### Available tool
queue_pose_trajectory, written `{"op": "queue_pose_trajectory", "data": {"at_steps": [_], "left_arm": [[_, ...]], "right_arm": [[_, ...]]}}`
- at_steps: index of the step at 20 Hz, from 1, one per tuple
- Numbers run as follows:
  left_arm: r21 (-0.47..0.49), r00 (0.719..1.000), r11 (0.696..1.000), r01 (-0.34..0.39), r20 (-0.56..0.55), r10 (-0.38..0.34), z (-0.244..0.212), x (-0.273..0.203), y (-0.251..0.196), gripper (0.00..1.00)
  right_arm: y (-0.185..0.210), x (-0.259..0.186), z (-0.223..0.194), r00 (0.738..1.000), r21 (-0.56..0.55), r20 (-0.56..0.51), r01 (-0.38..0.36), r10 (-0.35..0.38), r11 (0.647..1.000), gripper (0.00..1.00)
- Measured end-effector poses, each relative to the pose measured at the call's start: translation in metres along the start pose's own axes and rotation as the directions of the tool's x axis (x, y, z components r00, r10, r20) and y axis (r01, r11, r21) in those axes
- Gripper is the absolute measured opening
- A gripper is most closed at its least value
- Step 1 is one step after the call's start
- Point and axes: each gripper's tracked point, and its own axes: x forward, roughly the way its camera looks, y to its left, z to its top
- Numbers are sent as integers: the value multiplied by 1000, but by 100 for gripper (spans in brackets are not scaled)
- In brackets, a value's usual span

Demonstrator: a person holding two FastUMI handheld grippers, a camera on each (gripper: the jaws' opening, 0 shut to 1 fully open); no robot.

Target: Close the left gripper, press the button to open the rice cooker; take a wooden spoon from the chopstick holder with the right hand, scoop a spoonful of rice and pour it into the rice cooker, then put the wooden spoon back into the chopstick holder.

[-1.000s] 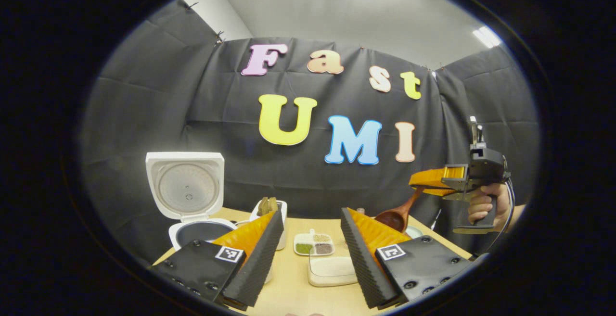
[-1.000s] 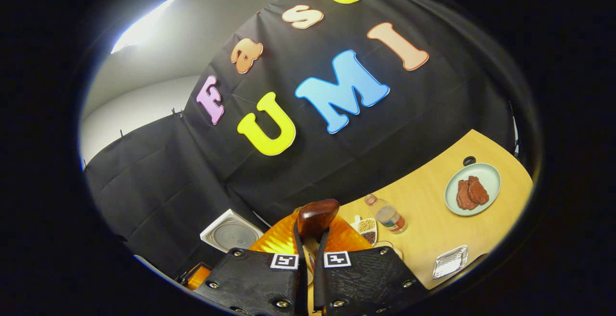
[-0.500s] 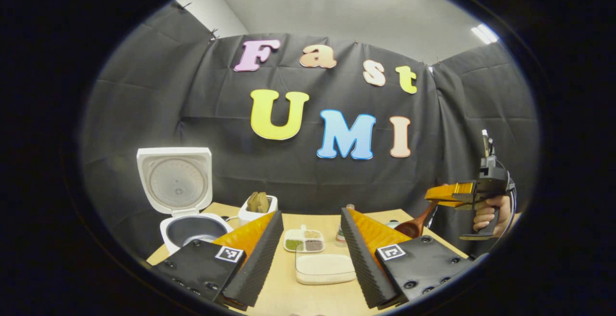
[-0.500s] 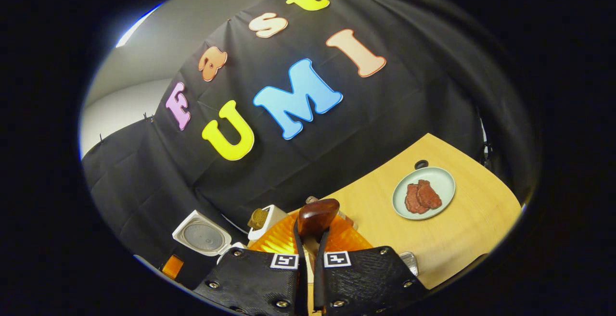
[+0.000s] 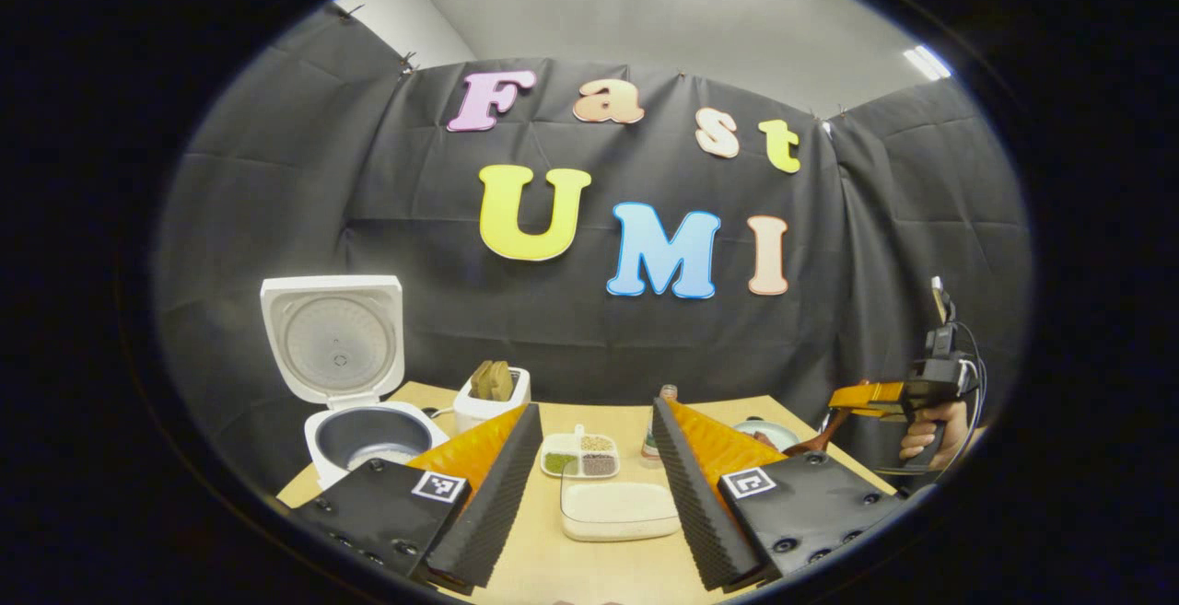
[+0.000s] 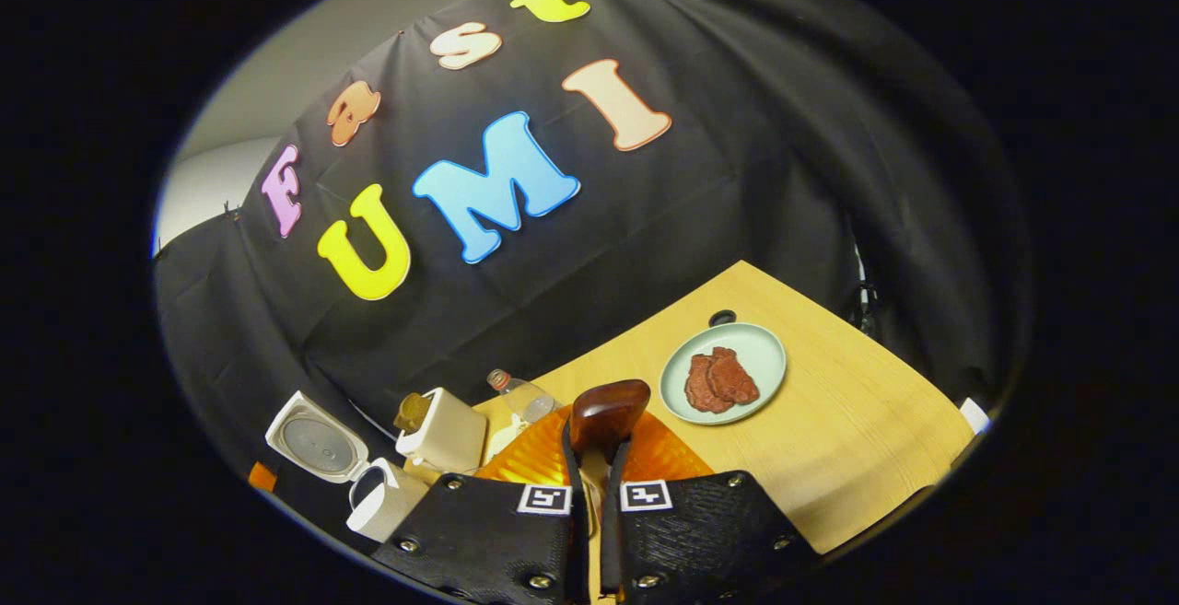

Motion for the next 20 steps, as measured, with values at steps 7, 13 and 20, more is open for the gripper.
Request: {"op": "queue_pose_trajectory", "data": {"at_steps": [7, 13, 20], "left_arm": [[13, 999, 999, -43, -24, 43, -8, -15, 8, 86], [53, 996, 996, -70, -46, 72, -10, -30, 10, 86], [-15, 998, 998, -68, -16, 68, -5, -26, 8, 86]], "right_arm": [[-34, 25, -61, 993, -42, -78, 89, -92, 995, 5], [-44, 44, -89, 987, -109, -91, 124, -134, 986, 5], [-54, 23, -62, 987, -251, 0, 158, -163, 955, 98]]}}
